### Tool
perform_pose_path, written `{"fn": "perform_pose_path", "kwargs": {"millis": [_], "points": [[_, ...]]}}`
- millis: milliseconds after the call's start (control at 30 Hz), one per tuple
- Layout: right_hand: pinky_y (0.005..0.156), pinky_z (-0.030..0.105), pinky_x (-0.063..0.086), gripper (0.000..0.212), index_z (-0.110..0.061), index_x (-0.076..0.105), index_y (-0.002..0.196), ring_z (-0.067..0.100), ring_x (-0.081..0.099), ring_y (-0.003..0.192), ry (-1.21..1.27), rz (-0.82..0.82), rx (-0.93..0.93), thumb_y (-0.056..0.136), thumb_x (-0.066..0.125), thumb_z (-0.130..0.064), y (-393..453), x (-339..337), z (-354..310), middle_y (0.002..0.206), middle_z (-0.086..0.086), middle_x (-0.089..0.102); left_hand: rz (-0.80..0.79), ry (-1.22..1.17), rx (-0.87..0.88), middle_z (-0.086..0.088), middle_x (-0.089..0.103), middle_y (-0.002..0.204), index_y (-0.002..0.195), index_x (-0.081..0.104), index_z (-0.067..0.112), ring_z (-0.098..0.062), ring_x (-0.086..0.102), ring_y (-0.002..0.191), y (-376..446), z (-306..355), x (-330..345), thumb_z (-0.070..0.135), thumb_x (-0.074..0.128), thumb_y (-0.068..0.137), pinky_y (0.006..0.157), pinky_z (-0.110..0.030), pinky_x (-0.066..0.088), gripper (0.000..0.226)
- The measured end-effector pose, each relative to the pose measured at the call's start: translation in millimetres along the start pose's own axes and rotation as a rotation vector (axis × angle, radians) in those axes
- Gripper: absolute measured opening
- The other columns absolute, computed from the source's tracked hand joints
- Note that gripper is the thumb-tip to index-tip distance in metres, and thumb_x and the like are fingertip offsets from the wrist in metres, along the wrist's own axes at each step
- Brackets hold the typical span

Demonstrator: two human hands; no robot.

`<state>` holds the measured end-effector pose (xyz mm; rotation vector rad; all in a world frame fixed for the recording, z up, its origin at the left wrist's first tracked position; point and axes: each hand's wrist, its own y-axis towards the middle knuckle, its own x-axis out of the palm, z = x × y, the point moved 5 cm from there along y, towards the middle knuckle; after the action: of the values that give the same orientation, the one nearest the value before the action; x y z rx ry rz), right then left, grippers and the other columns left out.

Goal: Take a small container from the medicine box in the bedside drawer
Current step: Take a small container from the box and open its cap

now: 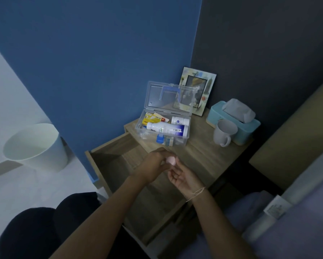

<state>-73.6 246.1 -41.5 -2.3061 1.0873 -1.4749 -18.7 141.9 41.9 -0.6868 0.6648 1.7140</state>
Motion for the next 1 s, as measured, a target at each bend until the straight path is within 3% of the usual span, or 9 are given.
{"fn": "perform_pose_path", "kwargs": {"millis": [167, 367, 500, 667, 833, 1000], "points": [[0.073, 0.031, 0.059, 0.037, 0.001, 0.069, 0.105, 0.023, 0.073, 0.093, 0.098, -0.007, -0.04, 0.077, 0.076, -0.023, -1.9, -3.6, 0.0, 0.108, 0.019, 0.072, -0.012, 0.075, 0.006, -0.008, 0.055, 0.119, 0.121, 0.059, 0.013, -0.019, 0.054, 0.108, 6.7, 9.5, 6.4, 0.024, 0.061, 0.088, 0.089, -0.023, 0.042, 0.034], [0.072, 0.029, 0.059, 0.033, -0.002, 0.069, 0.103, 0.017, 0.073, 0.087, 0.151, 0.023, -0.07, 0.076, 0.073, -0.02, -6.5, -8.8, 0.8, 0.099, 0.014, 0.075, -0.016, 0.183, 0.037, -0.013, 0.054, 0.12, 0.123, 0.056, 0.008, -0.023, 0.051, 0.111, 7.8, 15.2, 15.8, 0.026, 0.058, 0.091, 0.092, -0.029, 0.042, 0.037], [0.082, 0.029, 0.059, 0.024, -0.003, 0.075, 0.093, 0.014, 0.073, 0.085, 0.157, 0.007, -0.082, 0.077, 0.069, -0.02, -11.8, -8.5, 3.0, 0.093, 0.011, 0.076, 0.015, 0.205, 0.058, -0.013, 0.054, 0.116, 0.121, 0.055, 0.006, -0.023, 0.052, 0.105, 3.1, 17.6, 23.0, 0.027, 0.055, 0.093, 0.087, -0.027, 0.041, 0.035], [0.092, 0.032, 0.052, 0.033, -0.001, 0.068, 0.104, 0.016, 0.071, 0.093, 0.169, 0.013, -0.073, 0.077, 0.069, -0.021, -19.0, -13.8, 6.3, 0.095, 0.011, 0.075, -0.001, 0.204, 0.058, -0.012, 0.056, 0.113, 0.118, 0.057, 0.008, -0.023, 0.056, 0.1, 1.4, 17.4, 29.9, 0.029, 0.053, 0.094, 0.083, -0.028, 0.046, 0.033], [0.085, 0.029, 0.057, 0.033, -0.002, 0.072, 0.101, 0.02, 0.066, 0.097, 0.161, 0.014, -0.056, 0.076, 0.073, -0.024, -24.7, -13.3, 1.2, 0.102, 0.014, 0.073, -0.121, 0.117, 0.148, -0.009, 0.059, 0.121, 0.13, 0.054, 0.017, -0.019, 0.059, 0.107, 3.0, 18.6, 17.1, 0.026, 0.064, 0.087, 0.091, -0.034, 0.051, 0.045], [0.073, 0.027, 0.059, 0.043, 0.001, 0.066, 0.109, 0.017, 0.068, 0.086, 0.236, 0.008, -0.05, 0.075, 0.073, -0.025, -22.5, -3.3, -2.1, 0.097, 0.014, 0.073, -0.096, 0.081, 0.154, -0.009, 0.063, 0.111, 0.114, 0.065, 0.014, -0.019, 0.06, 0.1, 13.5, 26.1, 2.3, 0.023, 0.068, 0.082, 0.087, -0.033, 0.051, 0.033]]}}
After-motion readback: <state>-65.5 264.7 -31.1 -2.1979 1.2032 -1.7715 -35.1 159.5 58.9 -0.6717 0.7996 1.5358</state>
